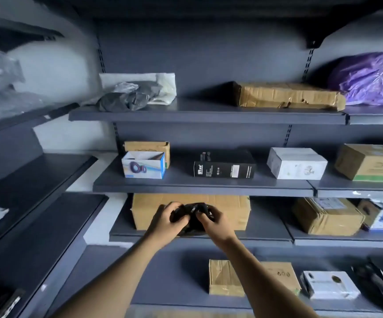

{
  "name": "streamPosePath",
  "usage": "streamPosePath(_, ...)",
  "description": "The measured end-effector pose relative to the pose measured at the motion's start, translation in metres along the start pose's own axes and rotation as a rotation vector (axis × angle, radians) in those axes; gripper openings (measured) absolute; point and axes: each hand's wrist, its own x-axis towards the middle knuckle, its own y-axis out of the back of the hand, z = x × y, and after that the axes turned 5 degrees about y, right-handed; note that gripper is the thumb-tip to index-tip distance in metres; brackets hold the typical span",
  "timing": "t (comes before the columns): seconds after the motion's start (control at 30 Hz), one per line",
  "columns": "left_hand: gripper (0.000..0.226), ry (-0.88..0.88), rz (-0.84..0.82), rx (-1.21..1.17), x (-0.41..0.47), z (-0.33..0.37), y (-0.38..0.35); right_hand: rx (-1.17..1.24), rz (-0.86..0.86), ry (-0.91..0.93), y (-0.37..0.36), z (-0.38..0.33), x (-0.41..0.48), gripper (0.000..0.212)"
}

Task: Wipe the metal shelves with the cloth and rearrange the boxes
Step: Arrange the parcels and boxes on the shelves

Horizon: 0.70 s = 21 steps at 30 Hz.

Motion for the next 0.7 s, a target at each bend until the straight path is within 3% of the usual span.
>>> streamPosePath(0.2, 0.014, 0.179, -0.19, 0.043, -0.007, -0.112, -0.06, -0.145, -0.112, -0.223, -0.054, 0.127, -0.015, 0.037)
streamPosePath(0.37, 0.018, 0.267, -0.271, 0.067, -0.004, -0.233, -0.123, -0.162, -0.131, -0.275, -0.108, 0.243, -0.022, 0.032)
streamPosePath(0.53, 0.024, 0.272, -0.294, 0.068, 0.028, -0.38, -0.206, -0.184, -0.11, -0.281, -0.168, 0.383, -0.004, 0.025)
streamPosePath(0.7, 0.038, 0.144, -0.258, 0.032, 0.06, -0.51, -0.28, -0.234, -0.08, -0.202, -0.217, 0.505, 0.032, 0.024)
